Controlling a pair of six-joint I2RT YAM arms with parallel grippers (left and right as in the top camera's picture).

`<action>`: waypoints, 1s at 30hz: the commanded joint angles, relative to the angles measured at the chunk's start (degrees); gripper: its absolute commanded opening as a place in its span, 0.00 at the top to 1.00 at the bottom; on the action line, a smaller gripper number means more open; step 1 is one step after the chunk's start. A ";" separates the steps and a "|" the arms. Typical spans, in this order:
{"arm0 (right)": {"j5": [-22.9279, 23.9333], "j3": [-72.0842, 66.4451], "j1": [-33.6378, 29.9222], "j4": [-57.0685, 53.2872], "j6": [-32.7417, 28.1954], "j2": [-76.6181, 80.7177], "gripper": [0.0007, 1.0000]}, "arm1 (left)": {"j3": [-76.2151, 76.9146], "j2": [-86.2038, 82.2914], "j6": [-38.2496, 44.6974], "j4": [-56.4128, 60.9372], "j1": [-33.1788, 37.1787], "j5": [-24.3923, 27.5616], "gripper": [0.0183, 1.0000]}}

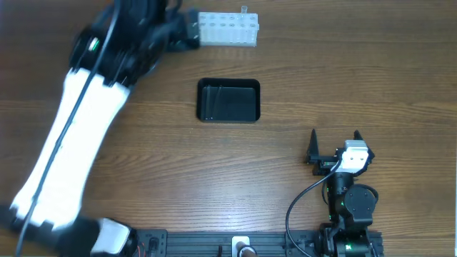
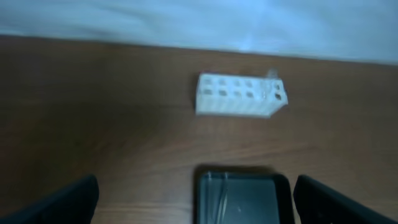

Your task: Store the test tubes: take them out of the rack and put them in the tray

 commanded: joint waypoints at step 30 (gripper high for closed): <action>-0.48 -0.31 -0.33 -0.24 -0.09 -0.52 0.01 | -91.36 -74.73 -0.02 80.87 22.40 4.79 0.00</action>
